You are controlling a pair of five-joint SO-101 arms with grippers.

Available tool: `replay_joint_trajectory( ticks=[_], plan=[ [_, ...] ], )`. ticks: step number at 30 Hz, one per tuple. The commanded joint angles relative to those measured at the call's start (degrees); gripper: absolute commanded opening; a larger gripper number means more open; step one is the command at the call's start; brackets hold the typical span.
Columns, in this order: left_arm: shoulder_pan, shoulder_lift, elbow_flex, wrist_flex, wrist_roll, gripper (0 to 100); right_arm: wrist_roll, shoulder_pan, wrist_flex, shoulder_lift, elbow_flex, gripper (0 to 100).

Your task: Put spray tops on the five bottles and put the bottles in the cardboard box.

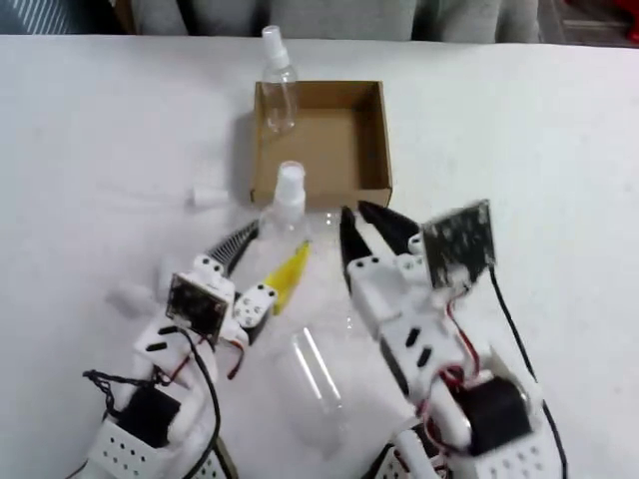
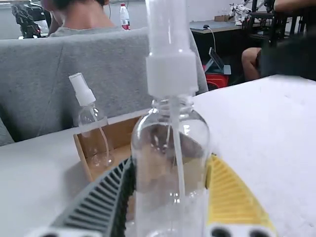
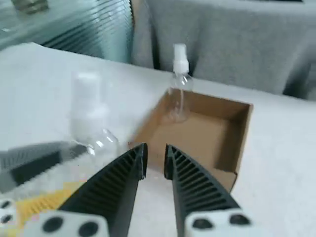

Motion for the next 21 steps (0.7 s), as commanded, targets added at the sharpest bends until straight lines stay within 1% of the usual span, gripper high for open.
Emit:
replay_joint_trajectory(
  ticks=[1, 6, 9, 11, 14, 21],
  plan=[
    [-2.8, -0.8, -1.0, -4.0, 0.2, 2, -0.6, 2.8, -5.5, -0.9, 8.7, 1.5],
    [-2.9, -0.7, -2.5, -4.0, 0.5, 2, -0.7, 1.5, -15.4, -0.9, 21.0, 1.7],
    [-4.3, -0.2, -4.2, -3.8, 5.1, 2, -0.7, -0.9, -16.0, -0.9, 22.9, 1.7],
    [-5.5, 2.9, -6.2, -4.1, 7.3, 2, -0.7, -2.9, -16.0, -0.9, 23.6, 1.7],
    [-5.9, 11.9, -10.5, -5.7, 8.3, 2, -0.7, -5.8, -16.0, -0.9, 25.1, 1.7],
    [-5.8, 37.5, -17.4, -17.4, 8.3, 2, -0.7, -12.8, -16.5, -1.0, 27.9, 1.7]
  ],
)
